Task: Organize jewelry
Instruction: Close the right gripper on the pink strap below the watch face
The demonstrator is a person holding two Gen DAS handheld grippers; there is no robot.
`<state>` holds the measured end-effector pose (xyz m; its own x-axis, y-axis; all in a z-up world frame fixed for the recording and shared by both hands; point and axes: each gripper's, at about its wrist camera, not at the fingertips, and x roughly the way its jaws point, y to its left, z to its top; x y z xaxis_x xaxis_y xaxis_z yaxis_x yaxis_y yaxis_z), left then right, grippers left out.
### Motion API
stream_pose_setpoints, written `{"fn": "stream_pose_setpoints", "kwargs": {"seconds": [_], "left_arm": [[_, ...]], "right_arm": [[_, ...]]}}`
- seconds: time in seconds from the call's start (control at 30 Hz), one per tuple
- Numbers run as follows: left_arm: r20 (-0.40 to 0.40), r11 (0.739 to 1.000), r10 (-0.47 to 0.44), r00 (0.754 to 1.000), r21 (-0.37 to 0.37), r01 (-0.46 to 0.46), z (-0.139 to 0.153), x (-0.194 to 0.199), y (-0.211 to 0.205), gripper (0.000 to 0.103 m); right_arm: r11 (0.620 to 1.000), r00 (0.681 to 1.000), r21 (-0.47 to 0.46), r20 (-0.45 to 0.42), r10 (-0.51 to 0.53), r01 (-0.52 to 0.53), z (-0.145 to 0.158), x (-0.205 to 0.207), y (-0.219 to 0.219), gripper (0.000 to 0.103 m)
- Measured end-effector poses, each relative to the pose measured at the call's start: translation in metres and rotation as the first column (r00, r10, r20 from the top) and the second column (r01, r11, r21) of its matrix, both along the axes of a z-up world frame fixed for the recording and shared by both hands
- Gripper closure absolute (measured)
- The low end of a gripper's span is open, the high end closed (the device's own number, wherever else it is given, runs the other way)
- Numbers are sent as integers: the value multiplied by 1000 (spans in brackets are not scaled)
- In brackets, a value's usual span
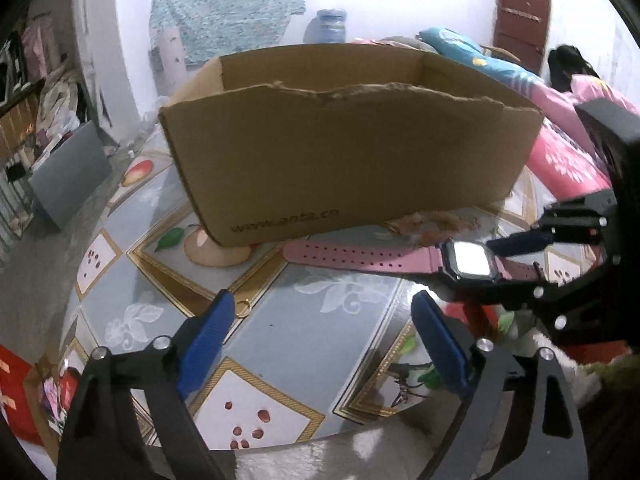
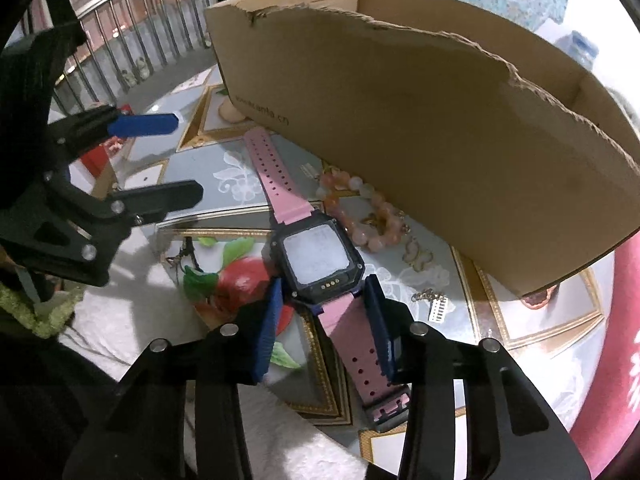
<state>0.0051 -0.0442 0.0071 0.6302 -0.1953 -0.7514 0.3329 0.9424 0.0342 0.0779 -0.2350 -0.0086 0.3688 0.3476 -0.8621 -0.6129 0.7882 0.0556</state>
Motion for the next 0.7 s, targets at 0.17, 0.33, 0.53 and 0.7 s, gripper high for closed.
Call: {"fn": "stream_pose_setpoints", "kwargs": {"seconds": [0.17,0.33,0.53,0.7], "left_arm": [[14,996,-67,998,68,66,-4,-6,-13,31],[23,970,-158,987,193,151,-11,-7,-33,40],[6,909,-305,952,298,290,-19,-5,-55,44],[3,887,-361,932,309,343,-18,1,-61,50]], "right_arm": [[998,999,51,-43,34,-32,1,2,-10,65],[988,990,142,-118,83,-66,0,8,-23,65],[960,966,272,-221,131,-68,-5,25,-39,65],[949,956,305,-246,159,-79,-4,28,-42,65]]}}
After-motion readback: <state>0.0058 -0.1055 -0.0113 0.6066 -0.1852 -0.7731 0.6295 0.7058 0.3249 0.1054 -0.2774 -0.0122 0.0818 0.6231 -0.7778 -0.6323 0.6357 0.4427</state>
